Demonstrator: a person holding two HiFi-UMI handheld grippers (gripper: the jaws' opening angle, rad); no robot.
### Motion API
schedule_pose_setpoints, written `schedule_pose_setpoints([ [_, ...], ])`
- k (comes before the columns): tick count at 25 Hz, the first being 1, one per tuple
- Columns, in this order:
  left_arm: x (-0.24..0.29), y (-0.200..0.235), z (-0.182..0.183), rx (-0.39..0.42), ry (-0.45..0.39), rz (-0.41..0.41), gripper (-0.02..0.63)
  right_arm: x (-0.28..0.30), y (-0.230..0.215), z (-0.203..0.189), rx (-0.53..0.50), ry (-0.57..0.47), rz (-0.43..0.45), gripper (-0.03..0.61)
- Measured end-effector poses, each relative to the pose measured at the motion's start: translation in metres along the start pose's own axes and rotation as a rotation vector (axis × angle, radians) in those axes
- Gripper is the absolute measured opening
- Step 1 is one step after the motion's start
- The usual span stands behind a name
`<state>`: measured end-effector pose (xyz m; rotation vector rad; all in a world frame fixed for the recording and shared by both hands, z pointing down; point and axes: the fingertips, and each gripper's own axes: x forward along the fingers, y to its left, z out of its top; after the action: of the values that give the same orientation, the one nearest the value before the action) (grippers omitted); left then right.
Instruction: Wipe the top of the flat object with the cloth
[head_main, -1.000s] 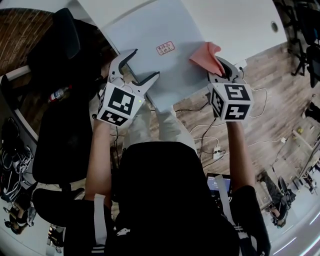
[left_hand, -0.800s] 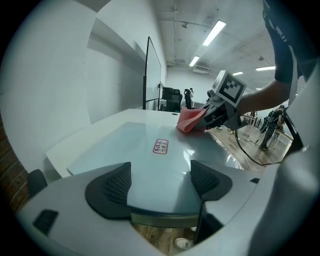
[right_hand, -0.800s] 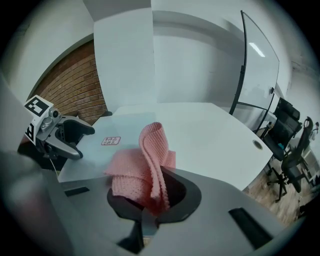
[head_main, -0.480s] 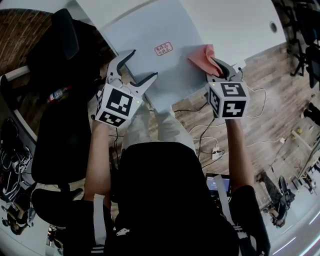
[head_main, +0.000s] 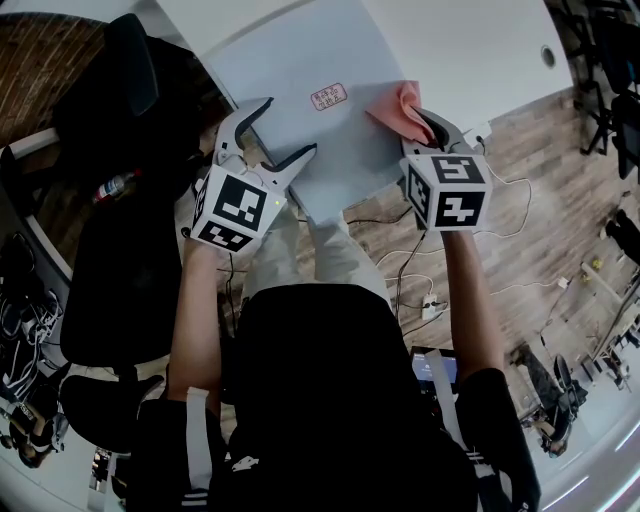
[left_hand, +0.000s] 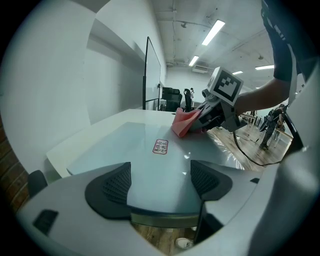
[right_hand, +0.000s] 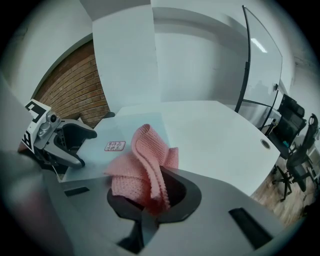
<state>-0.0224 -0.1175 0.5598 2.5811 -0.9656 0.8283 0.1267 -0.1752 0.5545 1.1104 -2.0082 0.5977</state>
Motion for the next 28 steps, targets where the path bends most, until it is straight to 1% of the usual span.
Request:
schedule_pose_setpoints([
  [3,0.001,0.000,0.001,0.002,-0.004,-0.001,0.365,0.007,0.013,0.006,-0.026,0.001,0.023,0.044],
  [6,0.001,0.001,0.011,0.032,-0.024,-0.011,0.365,0.015,0.029,0.014,-0.079,0.007,0.035,0.044],
  [11,0.002,0.002,-0.001,-0.003,-0.002,-0.001,0.365,0.028,0.063,0.026,-0.124,0.011,0.100,0.044],
  [15,0.000,0.001,0.003,0.011,-0.012,-0.004,0.365,0.032,0.091,0.035,-0.162,-0.004,0.140,0.044],
  [19,0.000,0.002,-0.003,0.001,-0.004,0.001,0.365,0.037,0.114,0.039,-0.228,-0.007,0.160,0.044],
  [22,0.001,0.001,-0.002,0.003,-0.006,0.001,0.364,0.038,0.125,0.039,-0.257,-0.007,0.181,0.044],
  [28,0.002,0.000,-0.001,0.004,-0.011,0.005,0.364,0.039,0.130,0.039,-0.265,-0.012,0.199,0.044],
])
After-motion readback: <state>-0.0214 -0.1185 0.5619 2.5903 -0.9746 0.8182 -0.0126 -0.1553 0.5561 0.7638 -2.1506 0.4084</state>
